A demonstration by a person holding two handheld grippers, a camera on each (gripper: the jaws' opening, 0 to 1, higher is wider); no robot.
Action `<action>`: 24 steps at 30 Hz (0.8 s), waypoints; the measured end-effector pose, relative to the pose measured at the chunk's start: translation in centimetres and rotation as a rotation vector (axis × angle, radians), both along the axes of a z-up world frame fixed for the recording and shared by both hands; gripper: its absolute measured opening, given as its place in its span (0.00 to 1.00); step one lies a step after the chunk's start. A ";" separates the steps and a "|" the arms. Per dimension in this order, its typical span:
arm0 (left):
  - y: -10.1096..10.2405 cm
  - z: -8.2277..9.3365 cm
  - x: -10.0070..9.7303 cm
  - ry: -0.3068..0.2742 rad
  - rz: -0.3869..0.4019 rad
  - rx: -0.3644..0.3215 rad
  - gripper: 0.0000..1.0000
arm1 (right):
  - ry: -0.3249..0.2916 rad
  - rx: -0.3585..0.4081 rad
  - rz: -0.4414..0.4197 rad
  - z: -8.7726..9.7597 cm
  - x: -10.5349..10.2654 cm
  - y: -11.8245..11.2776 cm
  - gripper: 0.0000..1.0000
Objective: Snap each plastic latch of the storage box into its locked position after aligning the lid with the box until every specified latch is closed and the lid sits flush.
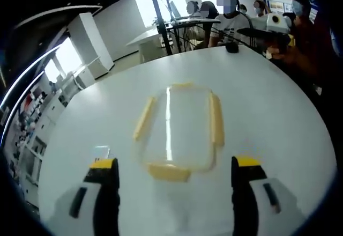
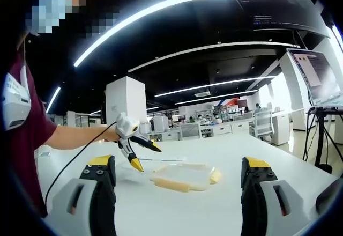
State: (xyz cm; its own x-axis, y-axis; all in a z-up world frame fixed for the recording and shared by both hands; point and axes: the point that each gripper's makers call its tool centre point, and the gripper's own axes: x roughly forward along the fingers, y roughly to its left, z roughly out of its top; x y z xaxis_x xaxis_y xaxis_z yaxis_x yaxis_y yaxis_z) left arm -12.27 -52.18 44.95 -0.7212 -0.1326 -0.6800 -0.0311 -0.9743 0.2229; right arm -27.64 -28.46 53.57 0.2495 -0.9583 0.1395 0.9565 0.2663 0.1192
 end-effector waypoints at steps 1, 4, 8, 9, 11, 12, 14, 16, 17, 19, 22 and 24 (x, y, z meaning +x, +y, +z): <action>-0.1 -0.1 0.0 -0.007 -0.001 -0.002 0.86 | 0.001 0.000 -0.001 0.0 -0.1 0.0 0.99; -0.1 -0.5 0.1 -0.029 -0.008 -0.001 0.84 | 0.000 0.001 -0.003 -0.1 -0.1 0.0 0.99; -0.2 -0.9 0.1 -0.052 -0.017 -0.007 0.83 | 0.001 0.003 -0.003 -0.1 -0.2 0.0 0.99; -0.2 -1.0 0.1 -0.056 -0.019 -0.006 0.83 | 0.000 0.003 -0.003 -0.1 -0.3 0.0 0.99; -0.3 -1.1 0.1 -0.065 -0.026 -0.008 0.82 | -0.001 0.002 -0.003 -0.1 -0.3 0.0 0.99; -0.3 -1.2 0.1 -0.069 -0.026 -0.009 0.82 | -0.001 0.003 -0.003 -0.2 -0.3 0.0 0.99; -0.4 -1.4 0.2 -0.084 -0.030 -0.008 0.81 | 0.001 0.003 -0.004 -0.2 -0.3 0.0 0.99; -0.4 -1.5 0.2 -0.087 -0.032 -0.008 0.80 | 0.000 0.004 -0.004 -0.2 -0.3 0.0 0.99; -0.4 -1.5 0.2 -0.088 -0.033 -0.009 0.79 | 0.000 0.005 -0.004 -0.2 -0.4 0.0 0.99; -0.6 -1.7 0.3 -0.104 -0.037 -0.013 0.77 | 0.000 0.007 -0.005 -0.3 -0.4 0.0 0.99; -0.7 -1.9 0.2 -0.113 -0.042 -0.012 0.77 | 0.000 0.008 -0.006 -0.3 -0.4 0.0 0.99; -0.8 -2.0 0.2 -0.116 -0.042 -0.013 0.76 | 0.000 0.008 -0.006 -0.4 -0.5 0.0 0.99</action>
State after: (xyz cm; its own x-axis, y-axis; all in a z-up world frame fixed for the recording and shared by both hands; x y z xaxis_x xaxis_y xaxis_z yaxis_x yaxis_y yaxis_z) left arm -12.06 -52.94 43.00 -0.6426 -0.1130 -0.7578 -0.0987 -0.9686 0.2281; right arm -28.09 -28.48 53.21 0.2435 -0.9609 0.1317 0.9581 0.2595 0.1215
